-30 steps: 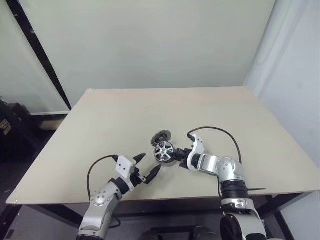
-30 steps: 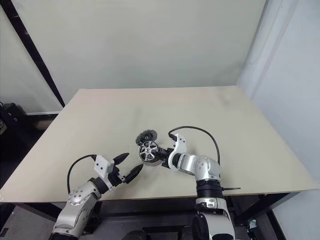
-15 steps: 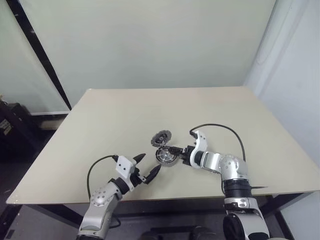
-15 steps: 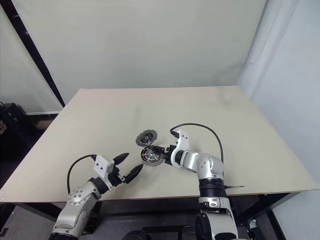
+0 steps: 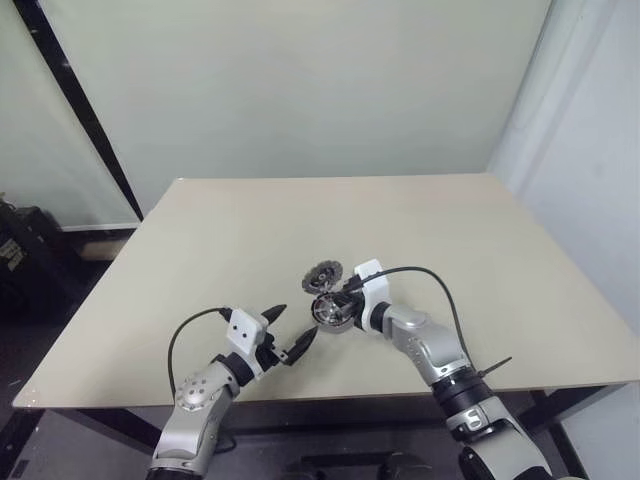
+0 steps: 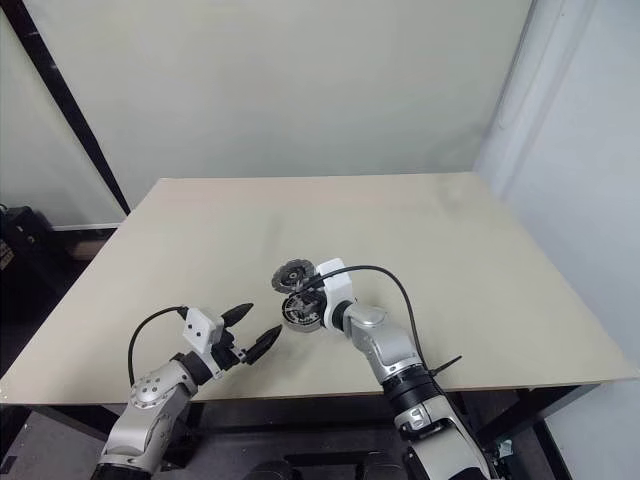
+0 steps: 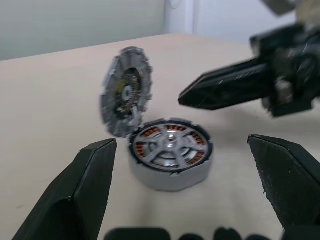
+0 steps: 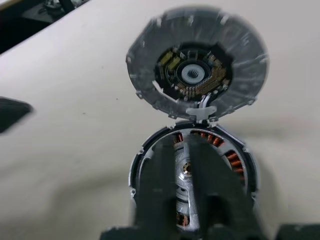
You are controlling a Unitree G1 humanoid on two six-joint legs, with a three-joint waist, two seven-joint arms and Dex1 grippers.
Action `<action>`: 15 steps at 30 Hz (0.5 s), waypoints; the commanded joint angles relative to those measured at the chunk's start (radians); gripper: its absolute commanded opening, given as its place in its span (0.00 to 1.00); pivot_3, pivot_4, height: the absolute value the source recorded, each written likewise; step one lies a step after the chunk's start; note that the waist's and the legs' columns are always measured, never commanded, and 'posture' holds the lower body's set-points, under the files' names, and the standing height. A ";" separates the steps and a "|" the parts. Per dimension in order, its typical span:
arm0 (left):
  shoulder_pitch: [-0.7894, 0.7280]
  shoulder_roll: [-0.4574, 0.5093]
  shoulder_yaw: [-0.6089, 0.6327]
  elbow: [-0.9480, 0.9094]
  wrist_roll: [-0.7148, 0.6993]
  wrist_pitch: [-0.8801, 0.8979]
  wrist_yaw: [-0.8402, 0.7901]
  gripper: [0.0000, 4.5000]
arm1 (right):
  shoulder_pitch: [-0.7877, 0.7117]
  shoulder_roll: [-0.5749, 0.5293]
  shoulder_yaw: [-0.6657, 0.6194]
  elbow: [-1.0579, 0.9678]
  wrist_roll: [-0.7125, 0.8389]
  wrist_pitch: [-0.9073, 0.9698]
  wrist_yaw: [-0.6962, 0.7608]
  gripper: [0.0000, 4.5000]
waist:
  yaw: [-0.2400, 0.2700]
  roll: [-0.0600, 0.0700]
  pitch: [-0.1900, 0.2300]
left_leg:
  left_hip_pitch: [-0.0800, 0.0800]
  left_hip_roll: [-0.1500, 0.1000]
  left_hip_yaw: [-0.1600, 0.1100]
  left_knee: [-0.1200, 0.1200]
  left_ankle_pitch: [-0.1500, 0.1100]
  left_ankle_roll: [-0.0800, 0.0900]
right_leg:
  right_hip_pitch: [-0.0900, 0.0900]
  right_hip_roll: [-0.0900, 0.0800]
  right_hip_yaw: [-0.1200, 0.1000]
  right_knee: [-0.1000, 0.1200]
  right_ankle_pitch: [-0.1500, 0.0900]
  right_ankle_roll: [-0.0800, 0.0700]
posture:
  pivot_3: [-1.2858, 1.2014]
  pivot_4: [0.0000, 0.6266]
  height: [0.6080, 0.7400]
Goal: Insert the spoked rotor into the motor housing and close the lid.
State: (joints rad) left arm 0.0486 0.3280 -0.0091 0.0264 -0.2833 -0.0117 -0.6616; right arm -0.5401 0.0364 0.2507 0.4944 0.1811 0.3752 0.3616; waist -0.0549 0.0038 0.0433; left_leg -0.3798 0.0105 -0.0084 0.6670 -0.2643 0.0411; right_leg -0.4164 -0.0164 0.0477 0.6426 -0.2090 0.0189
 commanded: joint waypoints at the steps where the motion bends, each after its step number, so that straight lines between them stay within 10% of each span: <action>1: -0.004 0.012 0.019 -0.056 -0.003 -0.006 0.004 1.00 | -0.045 0.030 -0.022 0.164 -0.050 -0.136 -0.018 0.00 | 0.000 0.000 0.000 | 0.000 0.000 0.000 0.000 0.000 0.000 | 0.000 0.000 0.000 0.000 0.000 0.000 | 0.52 0.00 1.00; 7: 0.012 0.019 0.022 -0.081 -0.004 0.001 0.013 1.00 | -0.036 0.048 -0.024 0.312 -0.092 -0.210 0.012 0.00 | -0.001 0.000 -0.001 | 0.005 0.001 0.000 -0.001 0.000 0.000 | 0.004 0.000 0.000 0.000 0.000 0.000 | 0.52 0.00 1.00; 15: 0.019 0.019 0.022 -0.077 -0.004 -0.006 0.015 1.00 | -0.068 -0.068 0.033 -0.058 -0.099 0.019 0.206 0.14 | 0.001 0.000 0.000 | 0.003 0.001 -0.001 0.000 0.000 0.000 | 0.002 0.000 0.000 0.001 0.000 0.000 | 0.52 0.00 1.00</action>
State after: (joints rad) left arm 0.0764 0.3436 -0.0038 -0.0138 -0.2841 -0.0073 -0.6518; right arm -0.5675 -0.0157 0.2618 0.5399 0.0939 0.3451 0.5193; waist -0.0544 0.0040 0.0431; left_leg -0.3773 0.0113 -0.0091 0.6674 -0.2644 0.0410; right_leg -0.4142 -0.0167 0.0475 0.6438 -0.2090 0.0189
